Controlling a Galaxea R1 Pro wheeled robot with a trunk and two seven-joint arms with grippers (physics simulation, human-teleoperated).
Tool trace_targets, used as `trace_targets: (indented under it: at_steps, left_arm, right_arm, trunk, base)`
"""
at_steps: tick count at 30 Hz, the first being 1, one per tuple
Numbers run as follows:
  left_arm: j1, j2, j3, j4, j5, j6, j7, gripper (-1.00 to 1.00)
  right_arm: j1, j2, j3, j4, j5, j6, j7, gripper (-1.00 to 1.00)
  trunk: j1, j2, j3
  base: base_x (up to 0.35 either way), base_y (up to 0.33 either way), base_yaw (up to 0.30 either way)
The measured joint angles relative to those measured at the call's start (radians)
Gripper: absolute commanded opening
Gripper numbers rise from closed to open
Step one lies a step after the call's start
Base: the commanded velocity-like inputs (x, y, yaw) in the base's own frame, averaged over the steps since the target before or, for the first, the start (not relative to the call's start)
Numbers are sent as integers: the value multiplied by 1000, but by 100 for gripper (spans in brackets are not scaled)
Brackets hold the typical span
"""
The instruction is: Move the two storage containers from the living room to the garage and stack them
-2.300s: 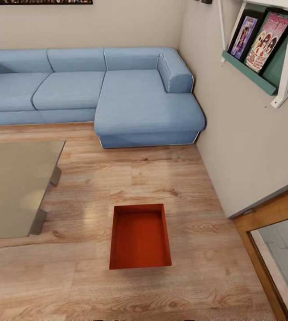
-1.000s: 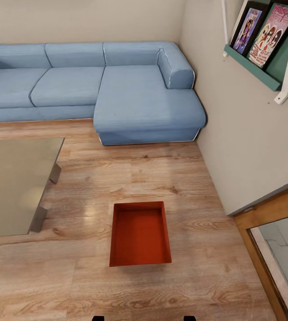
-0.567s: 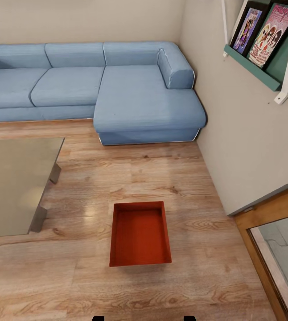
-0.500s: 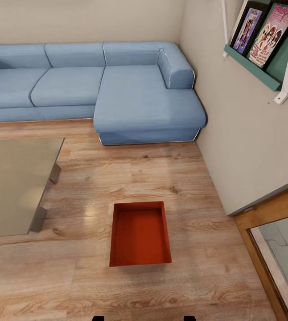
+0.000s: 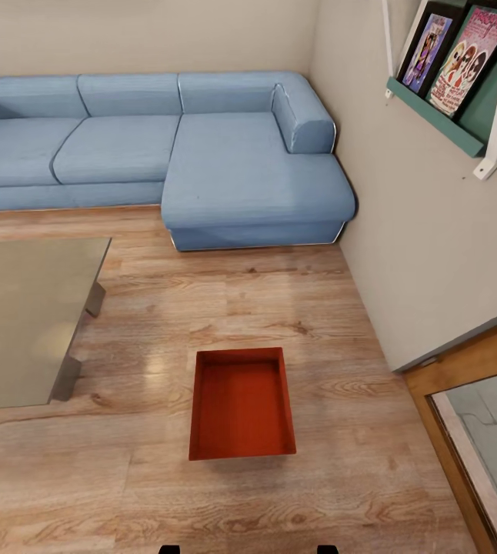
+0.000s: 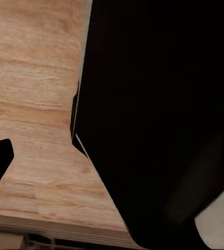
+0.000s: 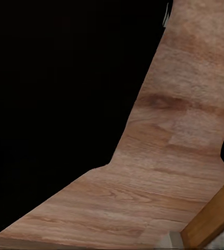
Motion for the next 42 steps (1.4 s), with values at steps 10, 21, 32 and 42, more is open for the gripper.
trace_targets:
  at_steps: [10, 21, 32, 42]
  left_arm:
    - [-12, 9, -1, -354, -11, 294, 5, 100]
    - [-337, -119, -1, -331, -139, 375, 64, 100]
    - [-543, -131, -2, -222, -155, 362, 115, 100]
    - [-558, -139, -2, -223, -177, 313, 150, 100]
  right_arm:
    - [-125, 2, -22, -179, -95, 225, -11, 100]
    - [-513, 19, -117, -35, -118, 202, -111, 100]
    - [-603, 123, -116, 8, -195, 80, -293, 100]
    - [-672, 183, -105, 49, -185, 63, -301, 100]
  trunk:
    - [0, 0, 0]
    - [0, 0, 0]
    - [0, 0, 0]
    - [0, 0, 0]
  base:
    - [0, 0, 0]
    - [0, 0, 0]
    - [0, 0, 0]
    - [0, 0, 0]
